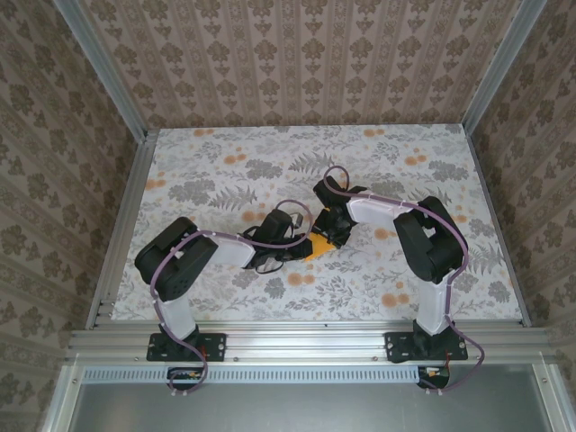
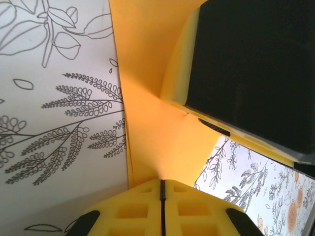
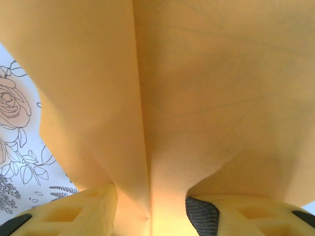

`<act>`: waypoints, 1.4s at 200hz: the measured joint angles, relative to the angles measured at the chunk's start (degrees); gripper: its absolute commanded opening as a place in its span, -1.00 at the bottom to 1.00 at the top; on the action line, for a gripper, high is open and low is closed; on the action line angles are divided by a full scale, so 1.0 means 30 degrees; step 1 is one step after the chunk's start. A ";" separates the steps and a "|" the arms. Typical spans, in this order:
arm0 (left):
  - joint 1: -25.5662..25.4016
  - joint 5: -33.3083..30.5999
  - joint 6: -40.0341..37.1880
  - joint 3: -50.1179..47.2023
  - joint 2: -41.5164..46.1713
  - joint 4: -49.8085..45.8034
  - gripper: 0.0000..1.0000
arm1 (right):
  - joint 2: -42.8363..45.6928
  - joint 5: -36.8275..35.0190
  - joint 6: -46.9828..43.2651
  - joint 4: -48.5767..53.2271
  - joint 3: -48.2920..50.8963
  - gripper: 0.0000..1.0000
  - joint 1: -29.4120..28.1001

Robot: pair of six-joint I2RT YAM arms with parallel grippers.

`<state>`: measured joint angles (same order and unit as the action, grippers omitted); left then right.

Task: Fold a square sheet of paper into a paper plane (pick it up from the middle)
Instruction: Fourth fold the wing at the center of the table.

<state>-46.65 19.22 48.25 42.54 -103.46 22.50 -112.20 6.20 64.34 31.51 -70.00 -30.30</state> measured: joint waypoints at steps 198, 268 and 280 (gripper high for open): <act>-0.0211 -0.0415 -0.0517 0.1231 -0.0109 -0.2441 -0.96 | 0.4554 0.0539 -0.4335 -0.1311 0.2455 0.13 0.1450; -0.0204 -0.0335 -0.0532 0.1508 -0.0219 -0.2812 -0.97 | 0.5406 0.4371 -0.7060 -0.5821 0.3869 -0.47 0.1537; -0.0211 -0.0321 -0.0583 0.1603 -0.0255 -0.2900 -0.97 | 0.4779 0.4889 -0.7060 -0.6309 0.3869 -0.49 0.1515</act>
<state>-47.29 18.26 46.50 47.35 -104.22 13.80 -97.86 20.86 43.16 12.58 -58.39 -25.76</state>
